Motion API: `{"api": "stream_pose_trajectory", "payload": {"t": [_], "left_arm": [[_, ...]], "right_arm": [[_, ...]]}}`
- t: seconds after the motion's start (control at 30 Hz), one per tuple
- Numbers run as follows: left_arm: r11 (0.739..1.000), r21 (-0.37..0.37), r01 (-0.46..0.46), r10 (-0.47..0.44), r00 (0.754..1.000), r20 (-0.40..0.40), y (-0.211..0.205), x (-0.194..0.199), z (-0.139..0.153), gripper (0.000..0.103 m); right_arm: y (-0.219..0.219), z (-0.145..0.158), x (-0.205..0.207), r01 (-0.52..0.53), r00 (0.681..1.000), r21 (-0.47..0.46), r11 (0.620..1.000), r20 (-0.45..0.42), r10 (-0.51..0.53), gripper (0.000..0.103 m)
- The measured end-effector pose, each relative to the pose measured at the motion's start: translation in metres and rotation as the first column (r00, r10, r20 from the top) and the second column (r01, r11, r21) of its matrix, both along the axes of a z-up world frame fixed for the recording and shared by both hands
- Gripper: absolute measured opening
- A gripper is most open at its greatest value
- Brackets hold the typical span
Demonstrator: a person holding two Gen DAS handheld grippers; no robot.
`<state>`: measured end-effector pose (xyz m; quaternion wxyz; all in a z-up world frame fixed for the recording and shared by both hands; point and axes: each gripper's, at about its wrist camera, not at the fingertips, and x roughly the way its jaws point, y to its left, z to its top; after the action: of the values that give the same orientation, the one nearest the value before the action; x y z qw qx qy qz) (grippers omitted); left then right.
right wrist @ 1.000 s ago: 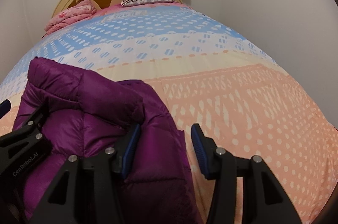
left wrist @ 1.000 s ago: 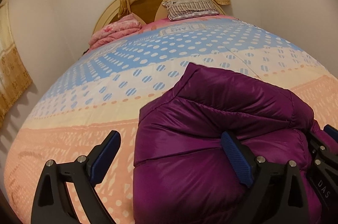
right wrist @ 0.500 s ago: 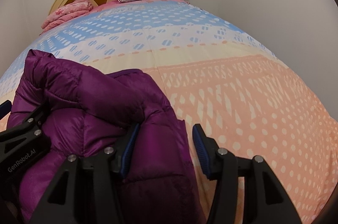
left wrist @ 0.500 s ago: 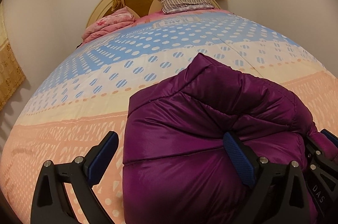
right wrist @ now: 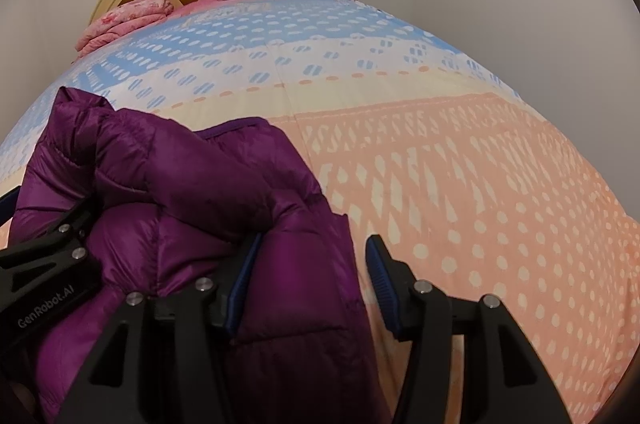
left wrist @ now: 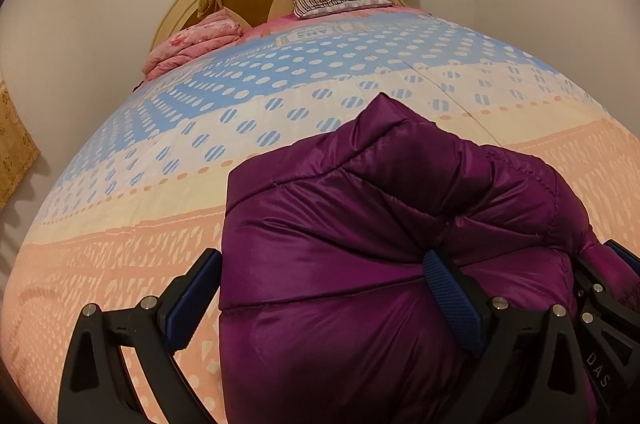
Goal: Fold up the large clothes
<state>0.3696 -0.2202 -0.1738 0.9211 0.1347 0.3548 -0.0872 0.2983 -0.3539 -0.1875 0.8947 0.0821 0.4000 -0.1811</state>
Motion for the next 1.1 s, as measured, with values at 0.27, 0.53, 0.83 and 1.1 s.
{"api": "stream_pose_trajectory", "payload": {"t": [0.27,0.53,0.83,1.1], "left_arm": [[1.0,0.016,0.005,-0.005,1.0,-0.004,-0.003,0.001,-0.003,0.101],[1.0,0.03,0.006,-0.006,1.0,-0.003,-0.002,0.002,-0.003,0.101],[0.994,-0.106,-0.007,0.0,0.998,-0.065,0.055,-0.041,0.024,0.101],[0.976,-0.215,-0.024,0.002,0.995,-0.102,0.088,-0.071,0.012,0.101]], "right_arm": [[-0.003,-0.002,-0.003,0.001,1.0,0.013,1.0,-0.002,-0.001,0.056],[-0.004,-0.003,-0.006,0.007,1.0,0.029,1.0,0.007,-0.008,0.058],[-0.014,0.016,-0.04,-0.016,0.998,0.11,0.994,0.058,0.01,0.078],[-0.013,0.008,-0.062,-0.051,0.995,0.169,0.984,0.088,0.037,0.078]]}}
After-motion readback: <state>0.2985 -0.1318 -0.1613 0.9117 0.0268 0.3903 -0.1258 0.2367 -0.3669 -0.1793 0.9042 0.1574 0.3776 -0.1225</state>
